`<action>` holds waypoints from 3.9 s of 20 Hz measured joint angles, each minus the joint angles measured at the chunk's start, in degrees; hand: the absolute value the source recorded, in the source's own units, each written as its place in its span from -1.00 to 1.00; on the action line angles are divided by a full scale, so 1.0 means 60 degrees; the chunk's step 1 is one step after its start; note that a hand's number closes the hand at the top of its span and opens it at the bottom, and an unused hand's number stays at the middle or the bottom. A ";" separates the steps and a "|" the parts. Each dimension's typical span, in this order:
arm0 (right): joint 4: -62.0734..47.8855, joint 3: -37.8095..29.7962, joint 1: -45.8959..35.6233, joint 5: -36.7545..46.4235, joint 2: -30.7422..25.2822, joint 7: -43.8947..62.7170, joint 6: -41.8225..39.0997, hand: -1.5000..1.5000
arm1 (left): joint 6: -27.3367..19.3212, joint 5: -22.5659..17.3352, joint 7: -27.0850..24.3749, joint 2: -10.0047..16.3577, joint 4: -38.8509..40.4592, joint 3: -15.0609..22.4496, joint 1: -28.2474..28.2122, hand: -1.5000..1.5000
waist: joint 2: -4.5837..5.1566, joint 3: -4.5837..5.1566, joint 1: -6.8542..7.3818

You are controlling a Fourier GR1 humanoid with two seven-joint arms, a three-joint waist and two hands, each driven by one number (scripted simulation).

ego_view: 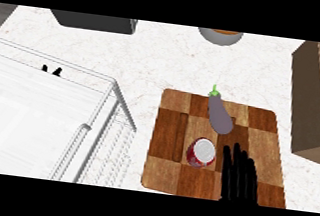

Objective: Pick the can from the cutting board and place it in the cardboard box

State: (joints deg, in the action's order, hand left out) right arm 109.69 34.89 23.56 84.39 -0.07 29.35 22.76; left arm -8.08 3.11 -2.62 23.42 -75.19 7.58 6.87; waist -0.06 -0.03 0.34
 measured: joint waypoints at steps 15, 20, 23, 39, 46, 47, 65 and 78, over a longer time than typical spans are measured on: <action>-0.1587 -0.0252 -0.1896 -0.0940 -0.0045 0.0620 -0.0073 -1.00 | 0.0294 0.0605 -0.0012 -0.0428 -0.0175 -0.0363 -0.0153 0.00 | -0.0028 -0.0008 0.0001; -0.2140 -0.0472 -0.2597 -0.1281 -0.0032 0.0728 -0.0077 -1.00 | 0.0587 0.0663 -0.0178 -0.0549 0.0002 -0.0546 -0.0048 0.00 | -0.0052 -0.0004 0.0000; -0.2641 -0.0473 -0.2919 -0.1558 -0.0051 0.0703 0.0215 -1.00 | 0.0651 0.0787 0.0019 -0.0622 -0.0161 -0.0584 -0.0067 0.00 | -0.0058 0.0044 -0.0008; -0.3440 -0.0583 -0.3566 0.0603 -0.0113 0.1185 0.1681 1.00 | 0.0886 0.1117 -0.0023 -0.0926 -0.0276 -0.0881 -0.0158 0.00 | -0.0091 0.0054 -0.0039; -0.2889 -0.0675 -0.3352 0.1589 -0.0270 0.1543 0.1490 1.00 | 0.1057 0.1222 -0.0215 -0.1001 -0.0251 -0.1007 -0.0168 0.00 | -0.0047 0.0000 -0.0035; -0.2967 -0.0820 -0.3638 0.1228 -0.0397 0.1337 0.0973 1.00 | 0.1055 0.1240 -0.0272 -0.1003 -0.0221 -0.1011 -0.0140 0.00 | -0.0028 -0.0004 -0.0005; -0.1844 -0.4457 -0.8390 -0.2246 -0.2820 0.0128 -0.6703 1.00 | 0.1023 0.1465 0.0006 -0.1183 -0.0390 -0.1133 -0.0239 0.00 | -0.0050 -0.0012 -0.0048; -0.1422 -0.7731 -0.9224 -0.3229 -0.4346 0.0301 -0.7812 1.00 | 0.1320 0.1489 -0.0095 -0.1210 -0.0510 -0.1322 -0.0312 0.00 | -0.0014 -0.0003 -0.0050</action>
State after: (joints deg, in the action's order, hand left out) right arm 101.16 -11.49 -31.78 65.01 -26.15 31.15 -24.12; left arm -0.17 12.04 -3.19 16.16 -78.25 -0.35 4.99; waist -0.14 -0.04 0.04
